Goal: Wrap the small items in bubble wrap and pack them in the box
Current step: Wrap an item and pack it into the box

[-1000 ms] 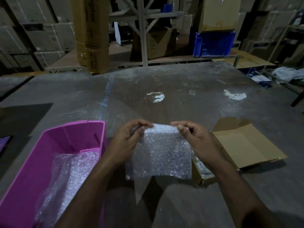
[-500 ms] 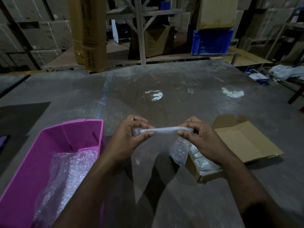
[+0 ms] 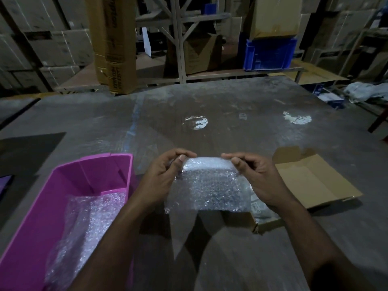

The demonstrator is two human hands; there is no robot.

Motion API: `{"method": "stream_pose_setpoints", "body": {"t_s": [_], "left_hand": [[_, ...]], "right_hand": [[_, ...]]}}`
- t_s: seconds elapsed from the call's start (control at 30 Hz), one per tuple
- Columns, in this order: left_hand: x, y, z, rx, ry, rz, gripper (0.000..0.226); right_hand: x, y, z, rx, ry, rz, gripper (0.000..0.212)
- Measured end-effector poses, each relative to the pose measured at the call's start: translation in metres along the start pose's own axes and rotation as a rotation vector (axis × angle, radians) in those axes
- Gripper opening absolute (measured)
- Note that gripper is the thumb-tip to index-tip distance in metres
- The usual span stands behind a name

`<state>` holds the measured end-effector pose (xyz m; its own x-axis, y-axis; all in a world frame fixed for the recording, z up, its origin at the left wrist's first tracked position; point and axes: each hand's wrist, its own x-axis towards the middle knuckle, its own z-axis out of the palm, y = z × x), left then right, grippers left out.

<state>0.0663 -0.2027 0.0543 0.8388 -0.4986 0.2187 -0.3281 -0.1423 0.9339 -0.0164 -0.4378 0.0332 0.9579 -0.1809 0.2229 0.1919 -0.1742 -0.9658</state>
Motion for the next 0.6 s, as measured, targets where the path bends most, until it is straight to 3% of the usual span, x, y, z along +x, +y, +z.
{"method": "stream_pose_setpoints", "body": {"t_s": [0.17,0.23,0.4,0.5,0.6], "left_hand": [[0.0,0.0,-0.002,-0.154,-0.036,-0.081,0.027],[0.001,-0.002,0.0,-0.106,-0.052,-0.068,0.033],[0.005,-0.01,-0.003,-0.018,-0.036,-0.004,0.02],[0.006,-0.013,-0.006,0.088,0.013,0.058,0.012],[0.004,-0.012,-0.007,0.045,-0.006,0.017,0.012]], "right_hand": [[-0.003,-0.004,-0.003,0.0,-0.062,0.074,0.04],[-0.002,-0.003,-0.002,-0.075,-0.022,0.041,0.034],[0.001,0.0,-0.003,-0.289,-0.002,-0.052,0.02],[0.002,0.001,-0.005,-0.315,-0.01,-0.093,0.014],[-0.002,0.0,-0.004,-0.286,-0.016,-0.066,0.012]]}}
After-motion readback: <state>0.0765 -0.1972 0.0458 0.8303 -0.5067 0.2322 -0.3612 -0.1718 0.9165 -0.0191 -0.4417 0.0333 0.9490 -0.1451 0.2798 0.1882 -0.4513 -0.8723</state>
